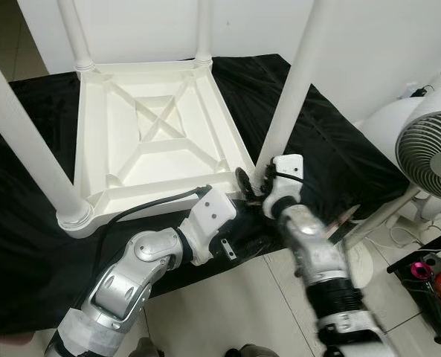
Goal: Building children table
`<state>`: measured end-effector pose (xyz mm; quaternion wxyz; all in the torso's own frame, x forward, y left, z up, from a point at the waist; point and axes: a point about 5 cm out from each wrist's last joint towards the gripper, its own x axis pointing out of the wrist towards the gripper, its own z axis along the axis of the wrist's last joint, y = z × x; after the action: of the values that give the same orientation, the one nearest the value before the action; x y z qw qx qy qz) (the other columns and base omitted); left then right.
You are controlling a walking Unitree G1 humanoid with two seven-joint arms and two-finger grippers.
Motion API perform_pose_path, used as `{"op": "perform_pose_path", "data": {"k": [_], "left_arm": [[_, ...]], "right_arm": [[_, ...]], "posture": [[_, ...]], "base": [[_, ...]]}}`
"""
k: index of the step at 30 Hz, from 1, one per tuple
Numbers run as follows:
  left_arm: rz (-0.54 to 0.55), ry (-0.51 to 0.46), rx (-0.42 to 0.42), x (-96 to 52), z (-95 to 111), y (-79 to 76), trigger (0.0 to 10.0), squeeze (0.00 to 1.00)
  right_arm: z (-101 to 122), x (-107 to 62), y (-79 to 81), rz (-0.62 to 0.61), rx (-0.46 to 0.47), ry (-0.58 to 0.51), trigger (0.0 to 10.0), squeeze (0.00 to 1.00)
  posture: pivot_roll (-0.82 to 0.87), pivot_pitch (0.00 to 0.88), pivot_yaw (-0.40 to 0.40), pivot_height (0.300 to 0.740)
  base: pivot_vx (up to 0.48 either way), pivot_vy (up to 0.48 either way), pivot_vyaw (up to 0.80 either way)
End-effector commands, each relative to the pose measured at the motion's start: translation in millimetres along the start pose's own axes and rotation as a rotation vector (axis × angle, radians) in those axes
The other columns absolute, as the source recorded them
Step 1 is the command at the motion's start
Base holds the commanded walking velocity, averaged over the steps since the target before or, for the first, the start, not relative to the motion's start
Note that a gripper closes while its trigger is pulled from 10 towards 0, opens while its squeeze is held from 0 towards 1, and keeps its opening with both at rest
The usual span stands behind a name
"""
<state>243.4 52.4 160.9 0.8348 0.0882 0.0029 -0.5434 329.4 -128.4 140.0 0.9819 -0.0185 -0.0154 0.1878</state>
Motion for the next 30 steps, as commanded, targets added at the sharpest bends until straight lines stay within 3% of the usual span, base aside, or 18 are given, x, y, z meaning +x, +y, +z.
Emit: {"op": "perform_pose_path", "data": {"k": [1, 6, 8, 13, 16, 18, 24, 25, 26, 30], "left_arm": [[-0.005, 0.003, 0.004, 0.8, 1.2, -1.8, 10.0, 0.00], [-0.003, 0.003, 0.007, 0.7, 1.5, -1.3, 10.0, 0.00], [0.002, 0.000, 0.012, 0.5, 2.7, 0.7, 10.0, 0.00], [0.002, -0.001, 0.013, 0.8, 3.2, 1.0, 10.0, 0.00], [0.001, -0.003, 0.015, 1.3, 3.6, 0.9, 10.0, 0.00], [-0.001, 0.000, 0.024, 1.9, 4.2, 1.7, 10.0, 0.00], [0.001, 0.001, 0.030, 2.0, 5.1, 2.6, 10.0, 0.00], [0.006, 0.001, 0.031, 1.8, 5.6, 3.1, 10.0, 0.00], [0.012, 0.000, 0.032, 1.7, 5.9, 3.6, 10.0, 0.00], [0.017, 0.000, 0.032, 1.5, 6.1, 4.1, 10.0, 0.00]], "right_arm": [[-6.2, -3.2, 0.5, 0.065, -0.014, 0.021, 10.0, 0.00], [-5.1, -5.4, -4.6, 0.128, -0.041, 0.022, 10.0, 0.00], [-0.1, -4.7, -15.9, 0.240, -0.097, 0.024, 10.0, 0.00], [3.0, -2.4, -19.9, 0.281, -0.118, 0.024, 10.0, 0.00], [6.3, 1.8, -22.8, 0.314, -0.139, 0.023, 10.0, 0.00], [10.8, 15.3, -24.1, 0.356, -0.180, 0.039, 10.0, 0.00], [9.5, 23.1, -22.1, 0.376, -0.200, 0.068, 9.7, 0.00], [5.8, 23.3, -21.1, 0.385, -0.203, 0.086, 1.6, 0.00], [2.3, 22.3, -20.9, 0.394, -0.204, 0.099, 0.0, 0.00], [-0.6, 21.0, -21.1, 0.403, -0.204, 0.110, 0.0, 0.00]], "posture": [[-0.06, 0.040, -0.053, 0.740], [-0.06, 0.038, -0.053, 0.740], [-0.06, 0.033, -0.047, 0.740], [-0.06, 0.033, -0.047, 0.740], [-0.06, 0.033, -0.047, 0.740], [-0.05, 0.033, -0.035, 0.740], [-0.04, 0.034, -0.043, 0.740], [-0.03, 0.035, -0.047, 0.740], [-0.03, 0.035, -0.047, 0.740], [-0.03, 0.035, -0.047, 0.740]], "base": [[0.000, 0.000, 0.00], [0.000, 0.000, 0.00], [0.000, 0.000, 0.00], [0.000, 0.000, 0.00], [0.000, 0.000, 0.00], [0.000, 0.000, 0.00], [0.000, 0.000, 0.00], [0.000, 0.000, 0.00], [0.000, 0.000, 0.00], [0.000, 0.000, 0.00]]}}
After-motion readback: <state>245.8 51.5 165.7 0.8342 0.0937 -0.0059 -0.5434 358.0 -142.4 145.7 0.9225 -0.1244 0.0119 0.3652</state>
